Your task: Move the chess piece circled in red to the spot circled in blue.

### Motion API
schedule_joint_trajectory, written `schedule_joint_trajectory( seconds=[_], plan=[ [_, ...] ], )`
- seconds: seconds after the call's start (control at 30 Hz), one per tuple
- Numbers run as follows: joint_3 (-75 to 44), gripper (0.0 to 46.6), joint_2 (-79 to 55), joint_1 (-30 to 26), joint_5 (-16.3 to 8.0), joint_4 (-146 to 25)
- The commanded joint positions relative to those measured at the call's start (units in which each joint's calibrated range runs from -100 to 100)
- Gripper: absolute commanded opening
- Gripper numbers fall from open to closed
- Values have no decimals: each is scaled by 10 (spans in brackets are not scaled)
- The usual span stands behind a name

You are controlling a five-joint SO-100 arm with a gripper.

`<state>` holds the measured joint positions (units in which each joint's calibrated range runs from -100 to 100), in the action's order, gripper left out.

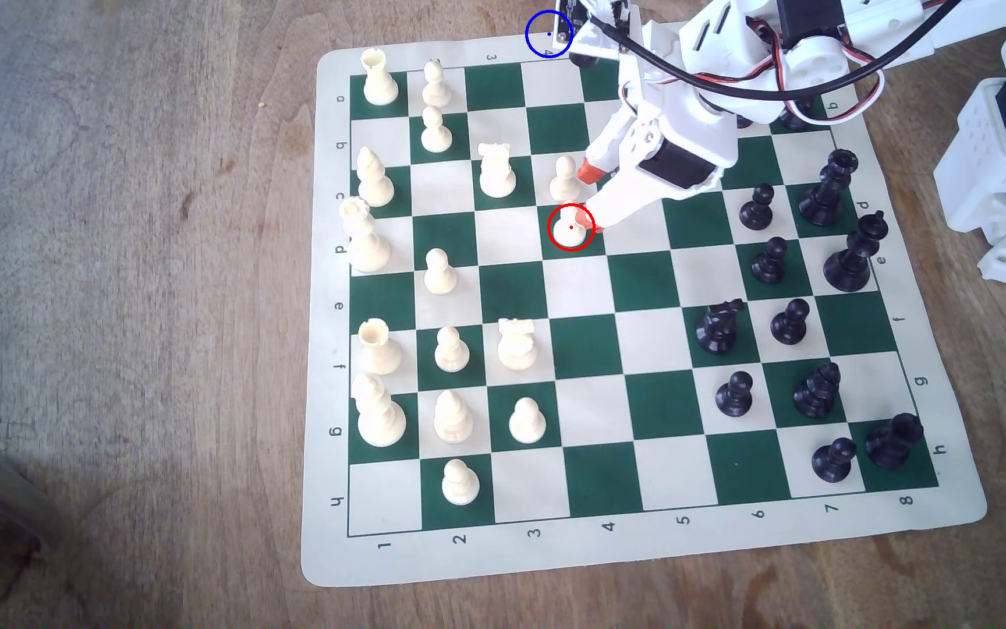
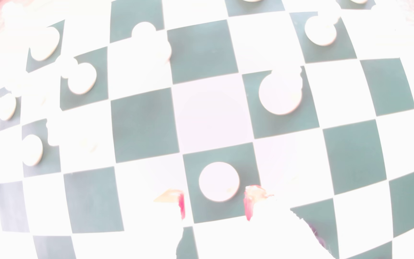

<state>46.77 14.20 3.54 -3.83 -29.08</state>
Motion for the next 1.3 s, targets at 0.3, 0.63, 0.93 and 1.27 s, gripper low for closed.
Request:
schedule_joint_trajectory(
  seconds=[0.3, 0.63, 0.93, 1.27],
  plan=[
    [-76, 136, -27, -12, -17, 18],
    [-67, 136, -50, -8, -17, 24],
    [-58, 123, -66, -4, -15, 48],
    [-40, 104, -71, -3, -11, 66]
  ],
)
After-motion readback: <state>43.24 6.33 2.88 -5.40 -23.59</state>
